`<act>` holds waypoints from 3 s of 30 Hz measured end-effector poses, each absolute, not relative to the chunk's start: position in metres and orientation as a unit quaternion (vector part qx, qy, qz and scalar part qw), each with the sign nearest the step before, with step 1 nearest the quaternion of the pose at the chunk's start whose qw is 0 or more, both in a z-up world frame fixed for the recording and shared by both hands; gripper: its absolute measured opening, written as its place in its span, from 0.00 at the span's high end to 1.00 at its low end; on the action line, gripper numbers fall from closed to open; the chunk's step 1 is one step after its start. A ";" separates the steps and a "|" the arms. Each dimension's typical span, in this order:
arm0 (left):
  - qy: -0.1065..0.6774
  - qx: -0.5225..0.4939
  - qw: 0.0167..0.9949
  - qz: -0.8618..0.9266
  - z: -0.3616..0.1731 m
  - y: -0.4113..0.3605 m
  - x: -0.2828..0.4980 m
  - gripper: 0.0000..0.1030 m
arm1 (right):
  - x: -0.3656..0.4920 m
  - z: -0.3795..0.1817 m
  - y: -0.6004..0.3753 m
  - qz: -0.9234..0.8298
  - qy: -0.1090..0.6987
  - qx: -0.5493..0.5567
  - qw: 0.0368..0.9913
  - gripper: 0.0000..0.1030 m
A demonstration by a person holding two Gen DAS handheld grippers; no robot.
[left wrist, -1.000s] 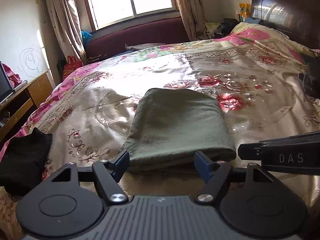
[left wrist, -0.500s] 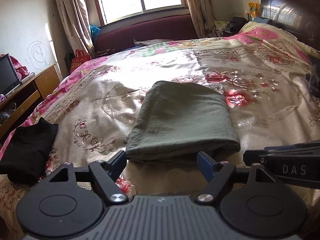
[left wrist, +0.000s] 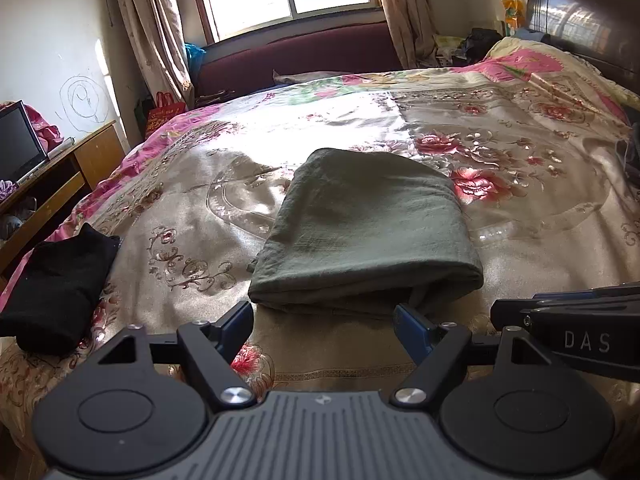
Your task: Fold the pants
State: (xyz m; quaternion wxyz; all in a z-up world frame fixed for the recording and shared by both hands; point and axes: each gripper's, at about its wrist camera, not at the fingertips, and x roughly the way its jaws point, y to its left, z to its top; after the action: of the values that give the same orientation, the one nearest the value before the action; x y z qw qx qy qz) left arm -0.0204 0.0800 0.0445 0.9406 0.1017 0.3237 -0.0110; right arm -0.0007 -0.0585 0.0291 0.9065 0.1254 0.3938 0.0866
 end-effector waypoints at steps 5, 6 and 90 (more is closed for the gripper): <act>0.328 0.102 0.939 -0.009 0.040 0.080 -0.022 0.12 | -0.001 0.026 -0.058 0.087 0.399 0.125 0.904 0.68; 0.328 0.101 0.939 -0.009 0.041 0.081 -0.022 0.12 | 0.000 0.026 -0.057 0.087 0.398 0.125 0.905 0.68; 0.336 0.095 0.937 -0.002 0.036 0.080 -0.028 0.13 | -0.005 0.020 -0.060 0.096 0.402 0.129 0.901 0.69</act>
State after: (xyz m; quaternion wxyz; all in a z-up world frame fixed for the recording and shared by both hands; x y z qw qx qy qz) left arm -0.0276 0.0800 0.0365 0.9370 0.0955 0.3360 -0.0017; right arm -0.0054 -0.0603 0.0199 0.9012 0.1293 0.4024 0.0958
